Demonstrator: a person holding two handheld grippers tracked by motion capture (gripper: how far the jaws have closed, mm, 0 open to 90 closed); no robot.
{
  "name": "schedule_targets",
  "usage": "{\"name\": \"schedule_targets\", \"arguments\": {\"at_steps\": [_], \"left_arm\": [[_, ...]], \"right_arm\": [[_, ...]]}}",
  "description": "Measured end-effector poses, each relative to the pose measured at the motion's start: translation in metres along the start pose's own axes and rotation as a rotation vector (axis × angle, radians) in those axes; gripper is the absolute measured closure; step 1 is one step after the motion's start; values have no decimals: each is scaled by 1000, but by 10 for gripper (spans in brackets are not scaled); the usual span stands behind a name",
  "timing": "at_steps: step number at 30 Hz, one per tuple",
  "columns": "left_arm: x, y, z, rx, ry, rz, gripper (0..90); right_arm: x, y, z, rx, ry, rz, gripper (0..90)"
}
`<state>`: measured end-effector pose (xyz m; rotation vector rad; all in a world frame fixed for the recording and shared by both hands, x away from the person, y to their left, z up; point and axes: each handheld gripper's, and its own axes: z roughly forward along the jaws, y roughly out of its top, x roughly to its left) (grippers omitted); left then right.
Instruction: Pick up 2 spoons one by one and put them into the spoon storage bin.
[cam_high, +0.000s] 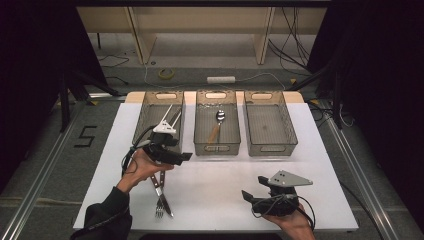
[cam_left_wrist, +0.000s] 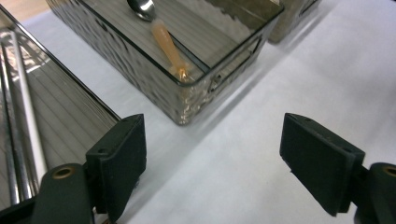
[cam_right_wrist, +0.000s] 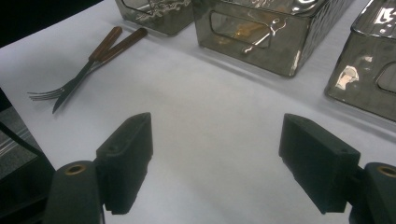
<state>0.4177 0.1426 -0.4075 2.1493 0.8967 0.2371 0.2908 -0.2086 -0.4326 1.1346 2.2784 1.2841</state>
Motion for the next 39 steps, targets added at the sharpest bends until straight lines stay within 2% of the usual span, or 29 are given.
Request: {"name": "schedule_targets", "arguments": {"at_steps": [5, 14, 22, 27, 39], "left_arm": [[1, -10, 6, 35, 2, 9, 222], [7, -21, 8, 71, 38, 6, 228], [10, -29, 10, 124, 75, 35, 287], [12, -33, 11, 145, 94, 41, 359], [17, -40, 13, 201, 155, 61, 666]], "right_arm": [[1, 0, 0, -1, -1, 1, 269], [0, 0, 0, 2, -3, -4, 269], [0, 0, 0, 4, -2, -4, 269], [-1, -1, 1, 4, 1, -3, 269], [-4, -2, 1, 5, 3, -3, 269]]}}
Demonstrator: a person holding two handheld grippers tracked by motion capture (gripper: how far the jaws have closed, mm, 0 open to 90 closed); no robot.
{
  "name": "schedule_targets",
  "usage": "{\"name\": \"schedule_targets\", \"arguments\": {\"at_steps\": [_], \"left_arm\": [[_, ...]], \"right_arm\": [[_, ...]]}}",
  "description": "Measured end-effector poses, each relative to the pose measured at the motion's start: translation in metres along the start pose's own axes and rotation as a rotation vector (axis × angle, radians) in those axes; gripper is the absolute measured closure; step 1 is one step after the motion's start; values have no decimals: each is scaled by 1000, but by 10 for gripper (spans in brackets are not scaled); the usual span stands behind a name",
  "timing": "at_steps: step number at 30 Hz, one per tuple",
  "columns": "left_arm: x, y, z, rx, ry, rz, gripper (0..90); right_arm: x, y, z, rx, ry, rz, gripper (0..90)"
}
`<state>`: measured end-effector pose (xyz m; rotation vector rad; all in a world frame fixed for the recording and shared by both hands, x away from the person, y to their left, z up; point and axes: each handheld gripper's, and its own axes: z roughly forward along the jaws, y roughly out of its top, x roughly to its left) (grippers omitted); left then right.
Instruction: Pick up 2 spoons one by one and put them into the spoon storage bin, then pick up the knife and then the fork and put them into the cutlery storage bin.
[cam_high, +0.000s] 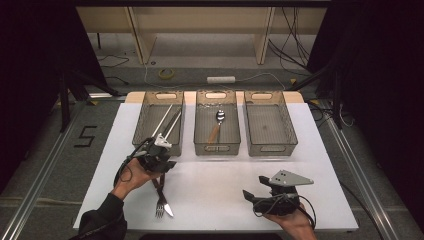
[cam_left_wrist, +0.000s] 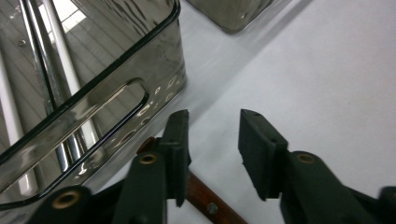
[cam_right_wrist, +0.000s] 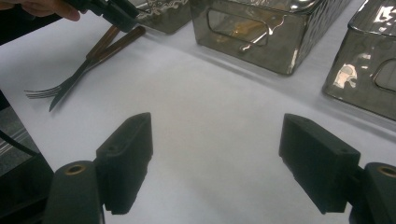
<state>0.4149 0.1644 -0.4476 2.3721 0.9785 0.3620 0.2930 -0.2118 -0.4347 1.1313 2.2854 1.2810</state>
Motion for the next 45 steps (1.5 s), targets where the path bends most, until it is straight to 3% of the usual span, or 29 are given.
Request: {"name": "schedule_targets", "arguments": {"at_steps": [11, 22, 28, 37, 45], "left_arm": [[0, -8, 14, 53, 14, 23, 885], [3, -11, 21, 89, 10, 29, 889], [4, -13, 21, 118, 28, 22, 889], [12, -30, 7, 170, 52, -3, 889], [12, -49, -9, 210, 45, -42, 889]], "right_arm": [[1, 0, 0, 1, -1, -1, 269], [1, 0, 1, 5, 3, -5, 269], [1, 0, 1, 8, 2, -5, 269], [4, 1, 1, 13, -4, -13, 269], [4, 1, 2, 17, 1, -20, 269]]}}
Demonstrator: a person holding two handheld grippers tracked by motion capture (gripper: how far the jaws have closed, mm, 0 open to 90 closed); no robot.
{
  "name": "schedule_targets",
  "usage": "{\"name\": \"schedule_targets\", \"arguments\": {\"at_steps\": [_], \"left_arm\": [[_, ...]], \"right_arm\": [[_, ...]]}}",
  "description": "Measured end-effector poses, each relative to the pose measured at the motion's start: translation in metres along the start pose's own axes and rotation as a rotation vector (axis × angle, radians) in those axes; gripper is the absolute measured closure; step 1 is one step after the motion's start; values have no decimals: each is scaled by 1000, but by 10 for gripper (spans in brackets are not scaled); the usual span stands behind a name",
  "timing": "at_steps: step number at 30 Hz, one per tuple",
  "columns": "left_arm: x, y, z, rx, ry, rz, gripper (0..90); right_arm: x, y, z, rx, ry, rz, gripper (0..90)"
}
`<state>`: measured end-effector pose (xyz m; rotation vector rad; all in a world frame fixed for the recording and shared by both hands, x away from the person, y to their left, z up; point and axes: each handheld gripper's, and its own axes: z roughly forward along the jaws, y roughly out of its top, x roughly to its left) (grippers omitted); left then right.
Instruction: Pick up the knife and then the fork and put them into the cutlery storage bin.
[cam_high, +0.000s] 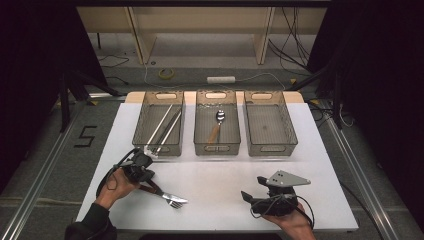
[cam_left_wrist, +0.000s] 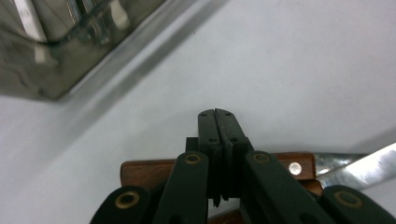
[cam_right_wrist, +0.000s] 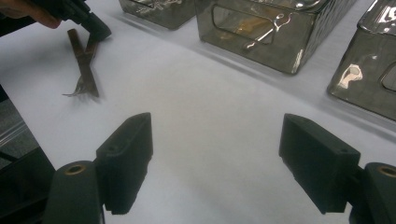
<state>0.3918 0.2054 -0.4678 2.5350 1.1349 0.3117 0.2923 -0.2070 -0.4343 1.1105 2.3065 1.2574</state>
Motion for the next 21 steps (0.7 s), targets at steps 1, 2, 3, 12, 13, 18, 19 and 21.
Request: {"name": "schedule_targets", "arguments": {"at_steps": [1, 2, 3, 12, 13, 18, 19, 21], "left_arm": [[-1, -2, -1, -2, 1, -5, 889], [-2, -3, -3, 4, 1, -8, 889], [-2, -5, -4, 7, -2, -13, 889], [-9, -21, -12, 53, -15, -43, 889], [-10, -23, -11, 55, -15, -46, 889], [-13, -29, -15, 67, -23, -54, 889], [-13, -30, -16, 71, -22, -51, 889], [-14, -31, -17, 65, -19, -51, 888]], "right_arm": [[0, 0, 0, 1, 0, 0, 269], [0, 0, 0, 1, -1, -1, 269], [0, 0, 0, 1, -1, -1, 269], [1, 0, 1, 7, 1, -2, 269], [1, 0, 1, 8, 1, -2, 269], [1, 0, 1, 8, -1, -2, 269], [1, 0, 1, 9, 0, -2, 269], [1, 0, 1, 8, 0, -2, 269]]}}
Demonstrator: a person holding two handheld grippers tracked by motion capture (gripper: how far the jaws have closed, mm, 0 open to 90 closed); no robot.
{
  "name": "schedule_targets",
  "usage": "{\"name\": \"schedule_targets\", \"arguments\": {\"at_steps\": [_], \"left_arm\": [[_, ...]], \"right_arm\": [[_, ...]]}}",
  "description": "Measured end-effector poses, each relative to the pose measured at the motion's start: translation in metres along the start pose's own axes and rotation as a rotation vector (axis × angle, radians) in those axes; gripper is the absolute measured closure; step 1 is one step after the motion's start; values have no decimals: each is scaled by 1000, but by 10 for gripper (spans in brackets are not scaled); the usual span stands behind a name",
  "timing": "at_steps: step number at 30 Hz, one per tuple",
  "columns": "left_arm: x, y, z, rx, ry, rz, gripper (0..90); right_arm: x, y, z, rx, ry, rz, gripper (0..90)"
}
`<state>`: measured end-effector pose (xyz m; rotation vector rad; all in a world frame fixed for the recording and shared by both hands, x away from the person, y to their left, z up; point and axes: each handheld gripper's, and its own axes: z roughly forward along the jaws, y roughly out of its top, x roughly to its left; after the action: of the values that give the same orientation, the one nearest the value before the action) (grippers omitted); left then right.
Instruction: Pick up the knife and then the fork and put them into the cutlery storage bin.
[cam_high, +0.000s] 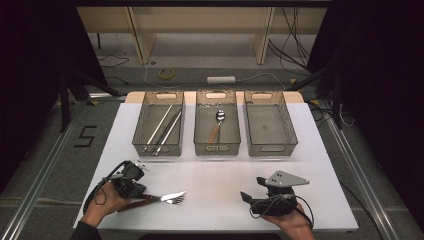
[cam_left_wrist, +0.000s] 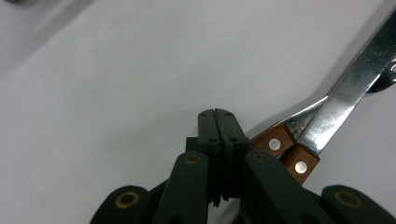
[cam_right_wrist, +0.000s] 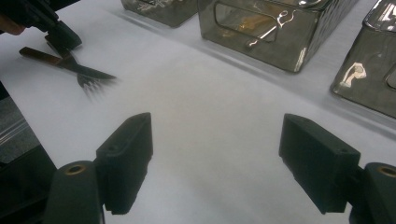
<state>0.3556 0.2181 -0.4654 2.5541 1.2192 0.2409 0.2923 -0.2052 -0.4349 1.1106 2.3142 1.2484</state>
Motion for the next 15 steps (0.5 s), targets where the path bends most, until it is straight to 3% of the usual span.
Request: {"name": "schedule_targets", "arguments": {"at_steps": [2, 7, 11, 15], "left_arm": [[0, -1, -3, -9, -3, 0, 864], [-1, -1, -19, -23, -31, 21, 634], [-7, -3, -28, -10, -53, 58, 436], [-14, -7, -30, 3, -81, 113, 364]], "right_arm": [[0, 0, 0, -1, 2, 0, 269], [-1, 0, 0, -1, 2, 4, 269], [-1, 0, 0, 0, 4, 3, 269], [-1, 0, 0, -1, 3, 5, 269]]}}
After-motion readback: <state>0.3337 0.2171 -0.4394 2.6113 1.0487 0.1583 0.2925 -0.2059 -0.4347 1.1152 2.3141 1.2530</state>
